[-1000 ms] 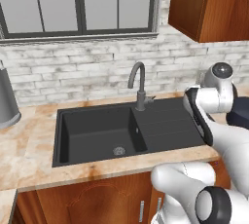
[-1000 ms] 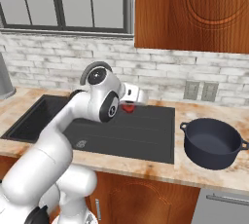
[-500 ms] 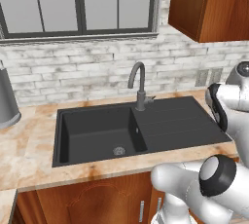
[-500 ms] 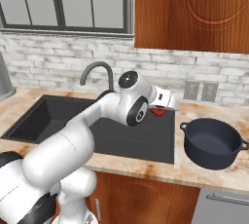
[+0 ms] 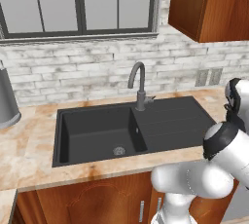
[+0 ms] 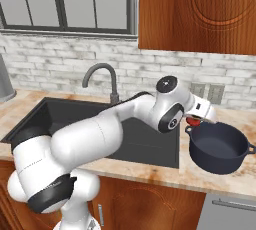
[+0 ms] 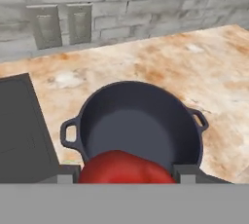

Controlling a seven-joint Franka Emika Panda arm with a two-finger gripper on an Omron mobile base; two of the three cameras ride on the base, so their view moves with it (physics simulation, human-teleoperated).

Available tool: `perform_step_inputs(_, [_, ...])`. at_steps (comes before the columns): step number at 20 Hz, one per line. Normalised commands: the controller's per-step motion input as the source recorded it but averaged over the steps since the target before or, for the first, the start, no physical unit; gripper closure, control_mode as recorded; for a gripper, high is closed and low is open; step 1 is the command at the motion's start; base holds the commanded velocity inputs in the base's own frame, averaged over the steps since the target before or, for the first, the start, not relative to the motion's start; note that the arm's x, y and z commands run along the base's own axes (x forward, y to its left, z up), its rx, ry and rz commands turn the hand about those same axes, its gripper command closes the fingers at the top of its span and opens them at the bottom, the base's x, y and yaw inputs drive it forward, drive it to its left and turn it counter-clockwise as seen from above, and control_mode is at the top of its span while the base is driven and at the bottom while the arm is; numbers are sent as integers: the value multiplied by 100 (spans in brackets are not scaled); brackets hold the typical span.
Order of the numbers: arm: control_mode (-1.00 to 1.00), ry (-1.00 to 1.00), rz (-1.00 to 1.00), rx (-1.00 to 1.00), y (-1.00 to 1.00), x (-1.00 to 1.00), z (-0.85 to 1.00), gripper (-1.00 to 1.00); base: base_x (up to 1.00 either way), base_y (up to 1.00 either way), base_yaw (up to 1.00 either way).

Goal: Dump the bell pepper from the pot into the sink. Then turn on the water and wash the bell pepper. Then turn off the water and put the bell pepper back in the pot.

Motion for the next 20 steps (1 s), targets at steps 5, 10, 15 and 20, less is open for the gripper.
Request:
perform_step_inputs(5, [-100,6,-11,21,-84,-1,-2,100,0,0,0])
perform_step_inputs(10, [-100,8,-6,17,-60,7,-14,100,0,0,0])
perform_step_inputs(15, [-100,12,-3,11,-34,17,-30,100,0,0,0])
perform_step_inputs(20, [-100,12,0,7,-10,21,-42,100,0,0,0])
